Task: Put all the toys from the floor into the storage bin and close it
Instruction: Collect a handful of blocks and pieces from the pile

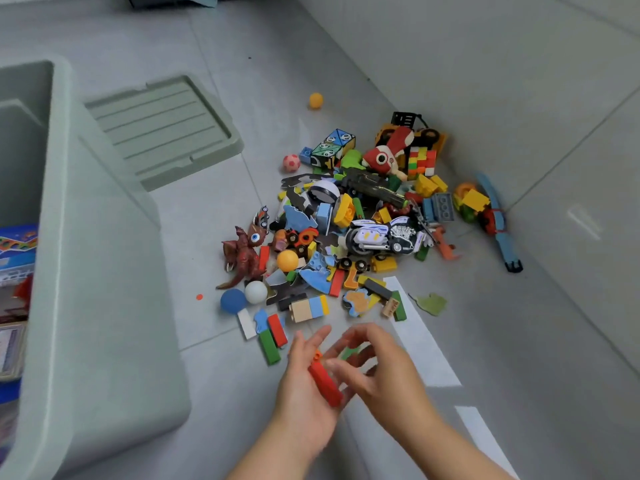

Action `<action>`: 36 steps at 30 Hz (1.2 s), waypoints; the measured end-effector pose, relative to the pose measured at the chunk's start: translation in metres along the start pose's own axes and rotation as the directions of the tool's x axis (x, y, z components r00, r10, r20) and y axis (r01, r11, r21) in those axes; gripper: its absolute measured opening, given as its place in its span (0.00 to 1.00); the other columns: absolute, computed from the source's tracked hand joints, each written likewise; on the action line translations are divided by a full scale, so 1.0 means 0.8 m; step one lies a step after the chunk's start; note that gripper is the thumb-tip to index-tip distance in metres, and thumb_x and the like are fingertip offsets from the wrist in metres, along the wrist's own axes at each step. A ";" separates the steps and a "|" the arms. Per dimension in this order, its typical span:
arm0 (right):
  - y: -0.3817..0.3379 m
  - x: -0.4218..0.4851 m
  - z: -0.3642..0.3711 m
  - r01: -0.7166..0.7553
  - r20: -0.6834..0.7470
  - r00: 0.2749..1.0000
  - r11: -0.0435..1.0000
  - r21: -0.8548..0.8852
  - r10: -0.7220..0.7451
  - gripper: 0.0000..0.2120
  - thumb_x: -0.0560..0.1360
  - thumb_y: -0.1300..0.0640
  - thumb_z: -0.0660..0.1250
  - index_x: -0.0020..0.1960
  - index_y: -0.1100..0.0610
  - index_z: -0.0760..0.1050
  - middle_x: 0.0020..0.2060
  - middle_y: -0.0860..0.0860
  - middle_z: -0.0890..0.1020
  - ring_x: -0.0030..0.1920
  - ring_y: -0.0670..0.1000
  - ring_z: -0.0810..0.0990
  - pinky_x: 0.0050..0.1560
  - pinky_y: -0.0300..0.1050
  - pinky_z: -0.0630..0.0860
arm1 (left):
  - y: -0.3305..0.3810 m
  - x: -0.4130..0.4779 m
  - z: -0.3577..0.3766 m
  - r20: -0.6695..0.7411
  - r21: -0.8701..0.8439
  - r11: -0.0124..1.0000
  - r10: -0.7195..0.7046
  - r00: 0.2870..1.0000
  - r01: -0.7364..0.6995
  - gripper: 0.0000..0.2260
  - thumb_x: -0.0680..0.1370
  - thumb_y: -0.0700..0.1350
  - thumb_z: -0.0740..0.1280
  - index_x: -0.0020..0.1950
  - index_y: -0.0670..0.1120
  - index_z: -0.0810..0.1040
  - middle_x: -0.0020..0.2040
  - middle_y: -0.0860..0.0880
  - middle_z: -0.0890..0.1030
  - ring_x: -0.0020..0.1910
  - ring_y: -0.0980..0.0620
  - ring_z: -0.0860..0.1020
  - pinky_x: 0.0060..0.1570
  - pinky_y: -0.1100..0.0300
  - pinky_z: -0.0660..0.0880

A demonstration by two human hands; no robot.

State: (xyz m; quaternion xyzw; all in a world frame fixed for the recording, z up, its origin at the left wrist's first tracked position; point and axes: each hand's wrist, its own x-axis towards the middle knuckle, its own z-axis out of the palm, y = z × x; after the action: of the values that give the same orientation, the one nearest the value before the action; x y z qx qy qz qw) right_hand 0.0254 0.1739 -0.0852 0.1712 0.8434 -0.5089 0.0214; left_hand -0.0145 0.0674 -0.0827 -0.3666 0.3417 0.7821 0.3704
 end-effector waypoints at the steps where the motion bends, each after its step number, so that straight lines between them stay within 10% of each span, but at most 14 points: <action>1: 0.005 0.004 -0.006 0.015 -0.064 0.998 0.999 -0.041 -0.018 0.10 0.70 0.47 0.70 0.47 0.44 0.71 0.45 0.41 0.75 0.43 0.42 0.75 0.38 0.31 0.70 | 0.000 0.001 0.001 -0.010 -0.044 0.999 0.017 1.000 -0.018 0.20 0.79 0.59 0.56 0.58 0.47 0.77 0.51 0.42 0.83 0.50 0.43 0.81 0.45 0.49 0.78; 4: 0.042 0.045 -0.033 -0.098 -0.164 0.985 0.951 -0.292 0.051 0.12 0.73 0.49 0.68 0.55 0.49 0.73 0.52 0.47 0.74 0.51 0.47 0.75 0.45 0.37 0.69 | 0.002 0.001 -0.002 -0.032 -0.101 0.994 0.040 0.999 -0.043 0.19 0.80 0.57 0.56 0.57 0.45 0.77 0.51 0.43 0.79 0.48 0.45 0.78 0.51 0.48 0.75; 9: 0.068 0.105 0.002 -0.012 0.064 0.996 0.769 -0.639 0.069 0.23 0.75 0.47 0.63 0.68 0.52 0.64 0.71 0.54 0.61 0.66 0.59 0.65 0.63 0.48 0.66 | 0.010 -0.007 -0.021 -0.054 -0.139 0.990 0.027 0.998 -0.035 0.21 0.78 0.58 0.57 0.59 0.44 0.77 0.51 0.42 0.79 0.50 0.44 0.77 0.53 0.47 0.74; 14: 0.077 0.108 0.042 0.086 0.044 0.996 0.697 -0.711 -0.078 0.13 0.77 0.63 0.58 0.61 0.56 0.68 0.72 0.53 0.60 0.63 0.59 0.67 0.46 0.48 0.71 | 0.022 -0.011 -0.033 -0.074 -0.162 0.984 0.059 0.995 -0.071 0.22 0.79 0.59 0.56 0.58 0.43 0.77 0.50 0.41 0.80 0.48 0.44 0.78 0.55 0.46 0.73; 20: 0.053 0.060 0.009 0.083 -0.279 0.955 0.994 -0.069 -0.099 0.12 0.68 0.68 0.70 0.43 0.53 0.72 0.49 0.44 0.74 0.47 0.46 0.78 0.44 0.35 0.73 | 0.019 -0.007 -0.032 -0.058 -0.121 0.991 0.042 0.997 -0.049 0.23 0.79 0.59 0.56 0.62 0.44 0.76 0.55 0.41 0.79 0.53 0.42 0.77 0.57 0.45 0.72; 24: -0.017 -0.014 0.017 0.235 0.021 0.970 0.962 0.139 -0.240 0.16 0.67 0.59 0.72 0.49 0.44 0.72 0.54 0.39 0.76 0.52 0.38 0.76 0.47 0.27 0.71 | 0.013 -0.004 -0.030 0.031 -0.119 0.993 0.020 0.999 -0.016 0.23 0.78 0.60 0.56 0.62 0.47 0.77 0.55 0.41 0.80 0.54 0.40 0.78 0.58 0.44 0.71; 28: -0.024 -0.027 0.013 0.334 0.194 0.923 0.942 0.028 -0.333 0.17 0.70 0.43 0.65 0.58 0.40 0.69 0.63 0.34 0.71 0.65 0.35 0.67 0.59 0.28 0.68 | 0.017 -0.004 -0.029 0.085 -0.116 0.992 0.049 0.995 -0.039 0.19 0.79 0.58 0.55 0.59 0.50 0.79 0.54 0.43 0.81 0.51 0.43 0.78 0.48 0.50 0.75; 32: 0.012 0.030 -0.007 0.213 -0.172 0.957 0.968 -0.135 -0.235 0.07 0.75 0.57 0.65 0.53 0.50 0.75 0.51 0.45 0.77 0.52 0.44 0.76 0.46 0.31 0.73 | 0.022 -0.003 -0.032 0.072 -0.207 0.975 0.096 0.993 -0.079 0.15 0.80 0.52 0.57 0.56 0.47 0.79 0.50 0.44 0.78 0.47 0.46 0.77 0.41 0.52 0.81; 36: 0.068 0.102 0.011 -0.022 0.020 0.999 0.800 -0.599 0.043 0.19 0.75 0.59 0.63 0.66 0.54 0.67 0.62 0.53 0.72 0.61 0.55 0.70 0.56 0.48 0.71 | 0.030 -0.007 -0.043 0.050 -0.219 0.969 0.124 0.991 -0.110 0.16 0.80 0.53 0.56 0.57 0.48 0.79 0.57 0.44 0.78 0.56 0.46 0.77 0.41 0.51 0.81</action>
State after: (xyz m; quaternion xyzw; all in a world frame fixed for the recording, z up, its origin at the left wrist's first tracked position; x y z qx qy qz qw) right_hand -0.0358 0.2109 -0.1526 0.1617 0.9573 -0.2191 0.0969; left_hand -0.0210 0.0260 -0.0888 -0.3589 0.2640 0.8463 0.2921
